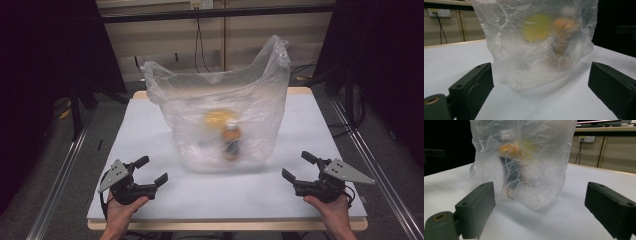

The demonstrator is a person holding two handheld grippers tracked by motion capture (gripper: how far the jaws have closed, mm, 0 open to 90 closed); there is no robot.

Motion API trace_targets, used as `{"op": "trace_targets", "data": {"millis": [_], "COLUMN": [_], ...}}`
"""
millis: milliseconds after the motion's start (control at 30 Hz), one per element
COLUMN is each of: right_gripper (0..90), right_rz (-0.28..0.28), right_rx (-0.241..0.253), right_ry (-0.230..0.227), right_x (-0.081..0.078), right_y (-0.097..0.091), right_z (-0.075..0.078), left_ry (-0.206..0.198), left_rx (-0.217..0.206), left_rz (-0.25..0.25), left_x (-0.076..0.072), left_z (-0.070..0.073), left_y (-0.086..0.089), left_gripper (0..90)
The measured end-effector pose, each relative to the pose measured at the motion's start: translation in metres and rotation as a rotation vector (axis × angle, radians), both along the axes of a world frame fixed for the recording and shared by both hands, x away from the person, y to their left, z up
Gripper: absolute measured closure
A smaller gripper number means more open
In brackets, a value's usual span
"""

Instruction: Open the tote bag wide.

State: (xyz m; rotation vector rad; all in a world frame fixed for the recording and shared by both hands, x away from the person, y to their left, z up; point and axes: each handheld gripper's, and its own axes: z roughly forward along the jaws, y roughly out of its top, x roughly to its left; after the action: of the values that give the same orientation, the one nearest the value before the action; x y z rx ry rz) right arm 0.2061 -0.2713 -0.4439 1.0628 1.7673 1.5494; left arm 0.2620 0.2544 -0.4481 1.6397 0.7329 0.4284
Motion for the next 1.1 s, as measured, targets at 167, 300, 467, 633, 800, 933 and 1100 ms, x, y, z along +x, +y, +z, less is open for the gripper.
{"op": "trace_targets", "data": {"millis": [167, 300, 467, 633, 800, 933, 1100], "right_gripper": [15.8, 20.4, 30.0, 44.3, 56.1, 68.7, 80.1], "right_rz": [0.018, 0.031, 0.036, 0.050, 0.117, 0.169, 0.209], "right_rx": [0.005, -0.015, -0.041, -0.019, -0.032, -0.036, -0.041], "right_ry": [0.010, 0.029, 0.039, 0.051, 0.072, 0.074, 0.074], "right_x": [0.003, 0.006, 0.005, 0.004, 0.006, 0.008, 0.010], "right_y": [-0.001, -0.001, -0.001, -0.006, -0.003, 0.000, 0.007], "right_z": [-0.001, -0.003, -0.003, 0.002, 0.003, 0.005, 0.007], "left_ry": [0.012, 0.022, 0.029, 0.039, 0.046, 0.051, 0.075], "left_rx": [0.023, 0.005, 0.017, 0.037, 0.046, 0.041, 0.044], "left_rz": [0.020, -0.014, -0.021, -0.083, -0.100, -0.141, -0.190], "left_x": [0.002, 0.001, 0.003, 0.003, -0.002, -0.006, -0.005], "left_z": [0.000, 0.000, -0.002, -0.001, 0.004, 0.008, 0.011], "left_y": [0.000, 0.000, -0.005, -0.006, -0.008, -0.011, -0.015], "left_gripper": [6.8, 15.7, 23.0, 35.7, 51.4, 60.8, 74.0]}}
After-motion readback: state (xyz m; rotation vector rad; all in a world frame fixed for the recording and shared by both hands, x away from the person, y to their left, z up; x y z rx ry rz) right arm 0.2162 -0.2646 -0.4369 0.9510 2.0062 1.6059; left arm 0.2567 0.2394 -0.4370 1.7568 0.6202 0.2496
